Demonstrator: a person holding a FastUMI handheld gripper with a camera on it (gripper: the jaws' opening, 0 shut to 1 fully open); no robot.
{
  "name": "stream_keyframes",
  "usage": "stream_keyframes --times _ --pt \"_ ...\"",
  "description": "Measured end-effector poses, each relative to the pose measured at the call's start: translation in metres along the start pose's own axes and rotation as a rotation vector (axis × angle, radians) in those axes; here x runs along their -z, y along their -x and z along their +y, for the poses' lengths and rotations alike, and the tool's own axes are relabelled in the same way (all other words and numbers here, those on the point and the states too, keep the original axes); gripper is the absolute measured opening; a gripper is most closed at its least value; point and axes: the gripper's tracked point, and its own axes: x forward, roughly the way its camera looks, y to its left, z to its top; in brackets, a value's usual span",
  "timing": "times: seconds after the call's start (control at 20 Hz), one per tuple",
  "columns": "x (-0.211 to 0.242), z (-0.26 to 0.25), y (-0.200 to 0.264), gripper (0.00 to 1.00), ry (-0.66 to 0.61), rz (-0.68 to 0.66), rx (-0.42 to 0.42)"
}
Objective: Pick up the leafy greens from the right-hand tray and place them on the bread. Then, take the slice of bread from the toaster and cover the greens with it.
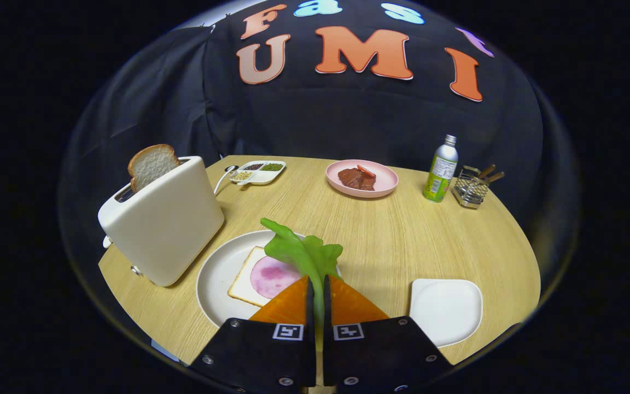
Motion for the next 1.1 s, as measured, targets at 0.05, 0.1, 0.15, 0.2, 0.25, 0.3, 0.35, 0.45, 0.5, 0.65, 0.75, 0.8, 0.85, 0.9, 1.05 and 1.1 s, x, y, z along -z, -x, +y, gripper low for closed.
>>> stream_keyframes --times 0.05,0.1,0.15,0.2,0.25,0.3,0.35,0.45,0.5,0.65,0.75,0.8,0.85,0.9,1.05,1.1 --pt "0.003 0.006 -0.004 0.06 0.003 0.011 -0.011" --pt "0.005 0.013 -0.007 0.06 0.004 0.021 -0.022" --pt "0.007 0.018 -0.009 0.06 0.007 0.027 -0.032" --pt "0.008 0.024 -0.011 0.06 0.010 0.032 -0.039" --pt "0.010 0.028 -0.015 0.06 0.014 0.038 -0.044" --pt "0.012 0.032 -0.017 0.06 0.022 0.046 -0.049" --pt "0.016 0.036 -0.020 0.06 0.027 0.055 -0.053" --pt "0.021 0.044 -0.022 0.06 0.020 0.076 -0.075" --pt "0.023 0.047 -0.023 0.06 0.015 0.085 -0.082" --pt "0.025 0.049 -0.024 0.12 0.022 0.094 -0.082" --pt "0.026 0.049 -0.024 0.18 0.024 0.094 -0.080" --pt "0.025 0.048 -0.022 0.22 0.017 0.093 -0.078" --pt "0.024 0.049 -0.022 0.24 0.010 0.091 -0.081" --pt "0.022 0.048 -0.019 0.31 0.005 0.089 -0.079" --pt "0.018 0.047 -0.017 0.62 -0.002 0.076 -0.069" --pt "0.017 0.046 -0.016 0.72 -0.007 0.071 -0.064"
